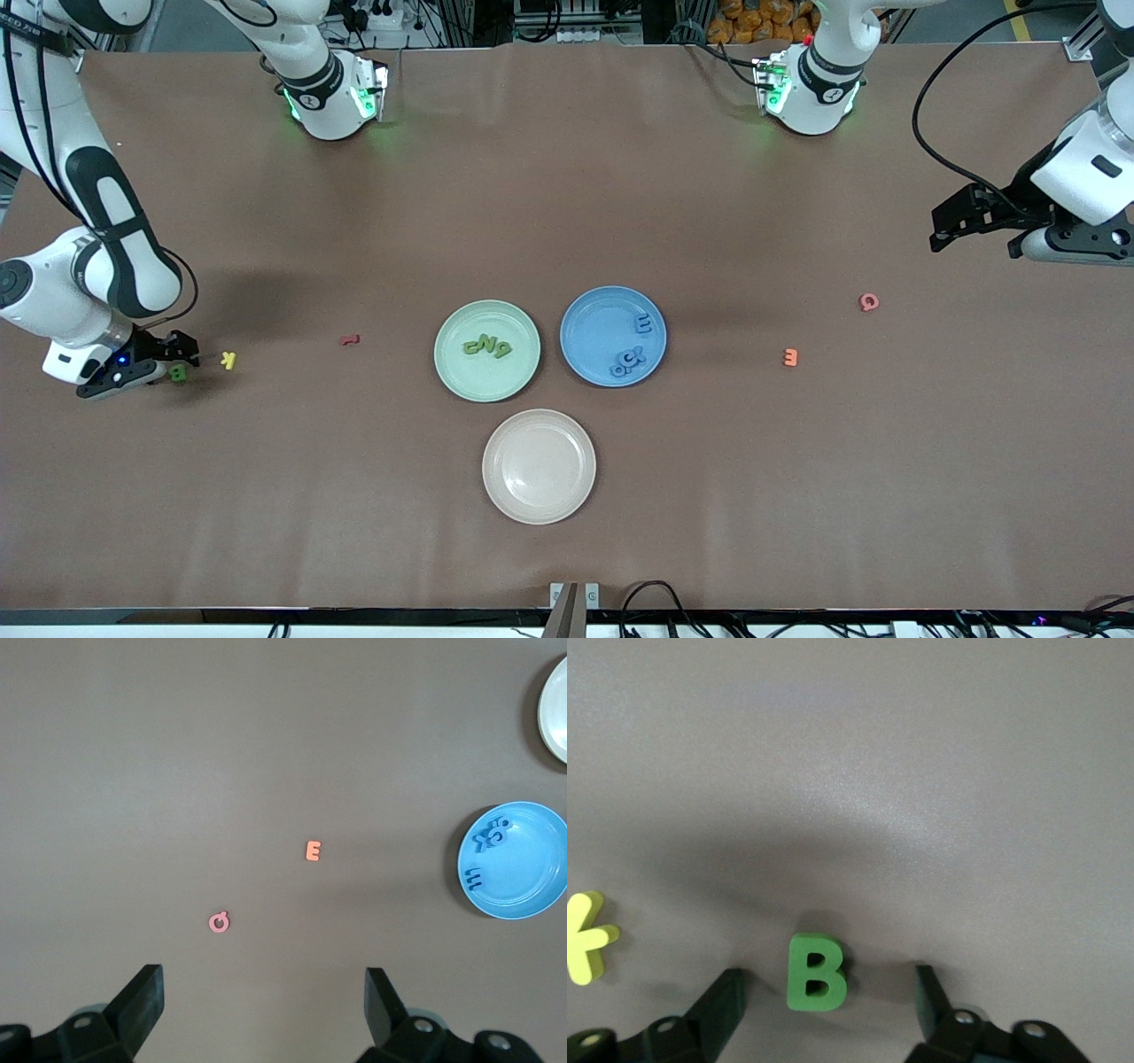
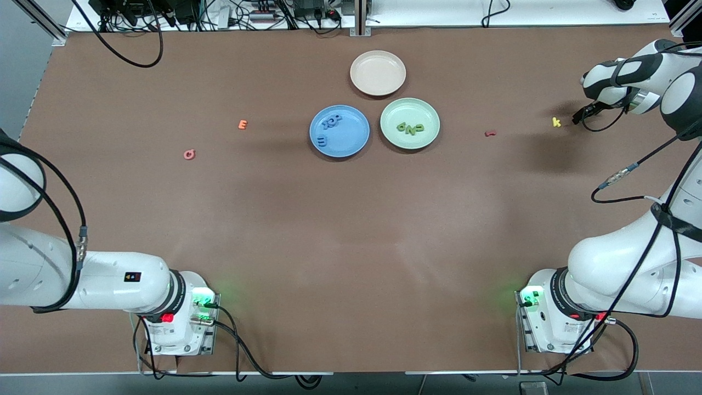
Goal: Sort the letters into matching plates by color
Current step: 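Lower the open right gripper around the green B beside the yellow K, then close the right gripper on the green B and lift it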
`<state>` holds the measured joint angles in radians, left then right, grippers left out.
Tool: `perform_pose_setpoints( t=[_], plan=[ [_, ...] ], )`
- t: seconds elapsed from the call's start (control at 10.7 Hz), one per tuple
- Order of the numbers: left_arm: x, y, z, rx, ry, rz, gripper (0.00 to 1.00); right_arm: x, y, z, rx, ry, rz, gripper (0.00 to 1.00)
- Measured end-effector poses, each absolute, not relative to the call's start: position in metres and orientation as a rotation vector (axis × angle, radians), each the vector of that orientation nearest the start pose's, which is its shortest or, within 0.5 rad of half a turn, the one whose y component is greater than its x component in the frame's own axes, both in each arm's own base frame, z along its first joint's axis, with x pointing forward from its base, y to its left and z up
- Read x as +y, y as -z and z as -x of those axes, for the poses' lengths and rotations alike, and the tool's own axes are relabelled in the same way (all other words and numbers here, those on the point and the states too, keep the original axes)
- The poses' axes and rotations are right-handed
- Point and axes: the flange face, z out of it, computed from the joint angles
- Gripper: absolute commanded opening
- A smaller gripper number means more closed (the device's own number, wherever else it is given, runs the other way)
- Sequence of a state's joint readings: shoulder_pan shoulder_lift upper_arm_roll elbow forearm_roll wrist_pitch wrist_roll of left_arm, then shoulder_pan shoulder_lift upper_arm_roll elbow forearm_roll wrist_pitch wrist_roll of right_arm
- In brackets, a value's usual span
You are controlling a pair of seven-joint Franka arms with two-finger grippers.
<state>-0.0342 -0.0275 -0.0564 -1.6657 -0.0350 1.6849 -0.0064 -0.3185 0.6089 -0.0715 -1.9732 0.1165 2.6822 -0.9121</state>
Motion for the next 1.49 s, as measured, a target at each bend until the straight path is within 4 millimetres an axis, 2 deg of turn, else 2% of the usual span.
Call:
perform_pose_setpoints(
  t=[1.02,1.49],
  plan=[
    [-0.054,-0.602,-0.553,0.129,0.068,3.174,1.0,-0.234,-0.17,-0.577,-0.701,0.171,3.114,0.59],
    [-0.054,-0.602,-0.553,0.128,0.07,3.174,1.0,-0.225,-0.17,-0.581,-0.667,0.205,3.102,0.59]
  ],
)
